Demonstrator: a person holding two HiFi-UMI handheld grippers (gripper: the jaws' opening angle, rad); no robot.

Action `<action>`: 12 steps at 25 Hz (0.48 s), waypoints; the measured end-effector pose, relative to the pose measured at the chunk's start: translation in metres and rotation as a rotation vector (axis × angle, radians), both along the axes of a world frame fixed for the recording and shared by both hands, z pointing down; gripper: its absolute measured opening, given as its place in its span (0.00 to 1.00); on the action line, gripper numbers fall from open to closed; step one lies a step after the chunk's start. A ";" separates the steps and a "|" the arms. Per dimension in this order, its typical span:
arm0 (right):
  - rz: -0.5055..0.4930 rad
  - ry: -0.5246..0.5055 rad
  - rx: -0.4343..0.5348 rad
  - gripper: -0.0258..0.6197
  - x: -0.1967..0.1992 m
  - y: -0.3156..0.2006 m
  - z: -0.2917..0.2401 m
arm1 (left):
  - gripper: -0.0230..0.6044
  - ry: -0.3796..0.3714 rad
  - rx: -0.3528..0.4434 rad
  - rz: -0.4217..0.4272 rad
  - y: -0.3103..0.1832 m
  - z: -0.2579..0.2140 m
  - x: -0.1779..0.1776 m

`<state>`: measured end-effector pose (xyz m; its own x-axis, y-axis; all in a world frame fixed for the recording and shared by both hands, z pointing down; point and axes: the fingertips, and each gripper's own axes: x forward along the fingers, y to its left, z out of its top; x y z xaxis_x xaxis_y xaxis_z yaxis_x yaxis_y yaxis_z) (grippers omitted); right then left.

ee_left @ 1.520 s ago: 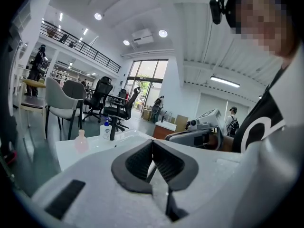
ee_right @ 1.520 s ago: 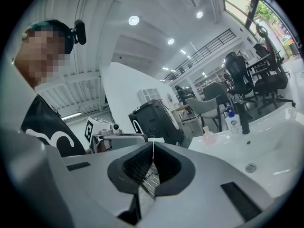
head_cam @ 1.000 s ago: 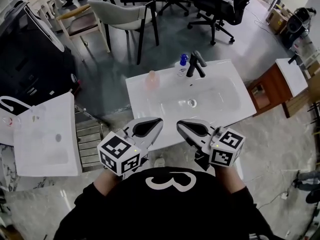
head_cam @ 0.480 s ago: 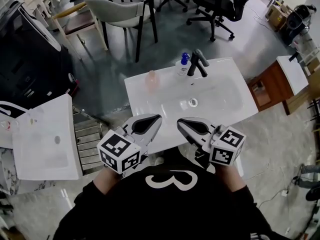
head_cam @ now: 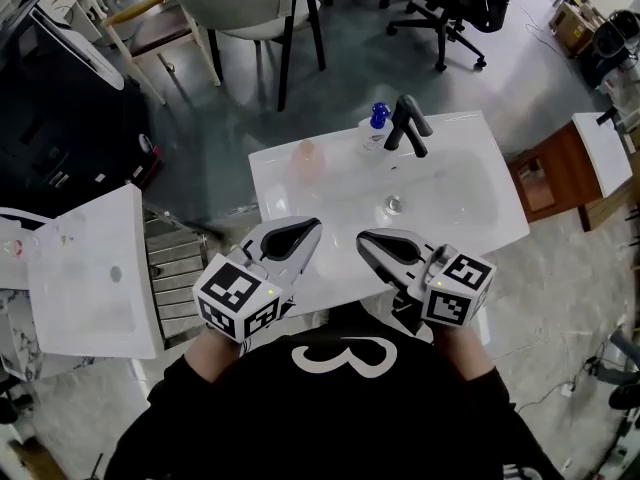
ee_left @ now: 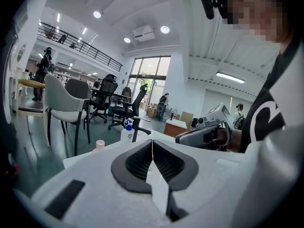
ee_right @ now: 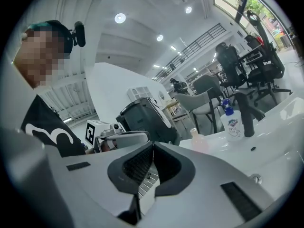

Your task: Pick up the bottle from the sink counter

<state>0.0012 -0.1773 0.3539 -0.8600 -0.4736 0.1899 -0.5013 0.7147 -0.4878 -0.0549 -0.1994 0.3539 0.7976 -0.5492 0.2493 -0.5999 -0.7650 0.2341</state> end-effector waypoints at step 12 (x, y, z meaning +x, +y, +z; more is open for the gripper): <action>-0.030 0.009 -0.078 0.06 0.014 -0.040 0.037 | 0.06 -0.047 -0.021 -0.046 -0.056 0.027 0.008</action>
<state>0.0154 -0.2172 0.3910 -0.8715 -0.4315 0.2329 -0.4851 0.6892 -0.5382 -0.0467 -0.2555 0.3811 0.7585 -0.5794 0.2981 -0.6454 -0.7313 0.2207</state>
